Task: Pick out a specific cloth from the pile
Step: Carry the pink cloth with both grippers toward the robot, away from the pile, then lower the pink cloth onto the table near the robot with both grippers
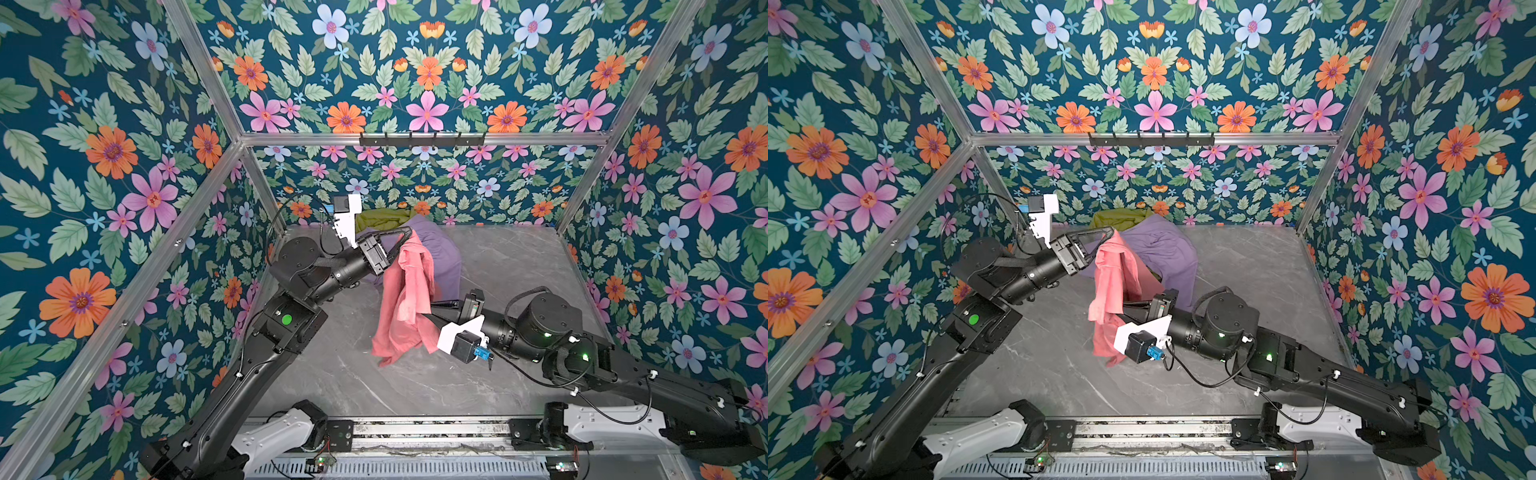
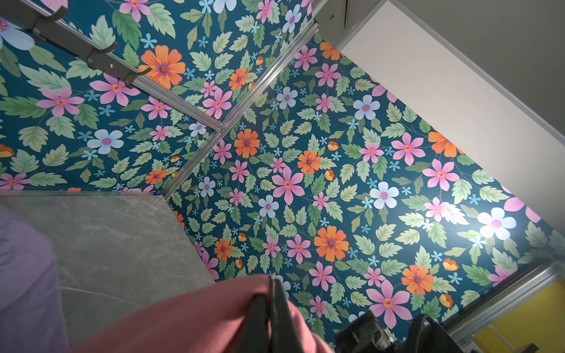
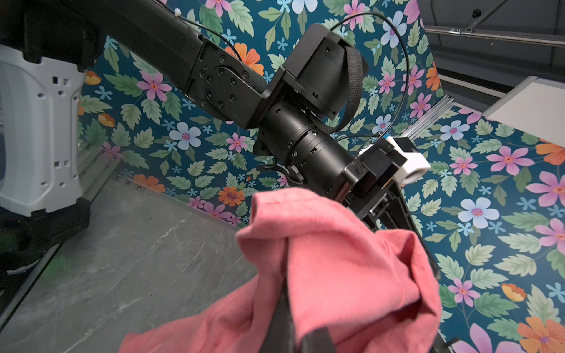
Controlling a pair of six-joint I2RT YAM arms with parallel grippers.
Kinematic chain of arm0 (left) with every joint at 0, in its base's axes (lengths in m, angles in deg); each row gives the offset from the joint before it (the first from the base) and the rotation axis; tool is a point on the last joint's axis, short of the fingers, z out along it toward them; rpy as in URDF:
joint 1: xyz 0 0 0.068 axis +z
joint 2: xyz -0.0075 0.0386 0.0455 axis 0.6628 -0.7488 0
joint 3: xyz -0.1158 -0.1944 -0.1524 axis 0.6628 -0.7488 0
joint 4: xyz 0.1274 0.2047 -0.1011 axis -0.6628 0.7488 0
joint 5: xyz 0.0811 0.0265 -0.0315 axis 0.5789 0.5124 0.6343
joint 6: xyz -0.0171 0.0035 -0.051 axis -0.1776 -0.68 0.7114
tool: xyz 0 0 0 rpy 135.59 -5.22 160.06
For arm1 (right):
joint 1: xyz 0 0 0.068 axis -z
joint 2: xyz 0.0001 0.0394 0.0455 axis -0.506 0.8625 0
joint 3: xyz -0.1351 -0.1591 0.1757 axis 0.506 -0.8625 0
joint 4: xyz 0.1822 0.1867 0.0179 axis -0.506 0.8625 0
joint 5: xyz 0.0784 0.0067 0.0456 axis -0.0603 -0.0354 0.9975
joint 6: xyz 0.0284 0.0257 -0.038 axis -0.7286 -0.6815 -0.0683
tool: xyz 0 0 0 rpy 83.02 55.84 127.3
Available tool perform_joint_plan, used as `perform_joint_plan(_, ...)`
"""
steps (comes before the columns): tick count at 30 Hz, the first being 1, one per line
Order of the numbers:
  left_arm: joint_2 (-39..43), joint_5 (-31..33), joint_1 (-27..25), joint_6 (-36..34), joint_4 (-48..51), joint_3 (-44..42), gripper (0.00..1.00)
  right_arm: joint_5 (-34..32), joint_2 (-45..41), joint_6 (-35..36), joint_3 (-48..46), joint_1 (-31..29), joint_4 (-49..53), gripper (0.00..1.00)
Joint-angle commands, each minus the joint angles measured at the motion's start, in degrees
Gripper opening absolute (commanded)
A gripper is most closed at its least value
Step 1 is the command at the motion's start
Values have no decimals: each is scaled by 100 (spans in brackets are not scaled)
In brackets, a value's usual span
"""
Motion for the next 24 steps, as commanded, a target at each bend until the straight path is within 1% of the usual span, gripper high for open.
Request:
perform_joint_plan(1,-62,194,-156,-95,-27,149,0,37,-36,3,131,-55,14,0)
perform_joint_plan(6,-113,453,-531,-176,170,365,0,-225,-71,261,263,-412,73,0)
perform_joint_plan(9,-121,592,-663,-236,319,412,0,-439,-79,403,312,-686,102,0)
perform_joint_plan(15,-80,730,-894,-183,512,387,0,-898,-148,366,173,-1171,117,0)
perform_joint_plan(18,41,865,-950,-248,722,360,0,-1170,-239,59,-144,-1352,-117,0)
perform_joint_plan(21,198,1044,-954,-292,1085,233,0,-1186,-324,-422,-540,-1367,-342,0)
perform_joint_plan(24,430,1229,-953,-273,1297,-74,0,-1187,-302,-901,-823,-1374,-556,0)
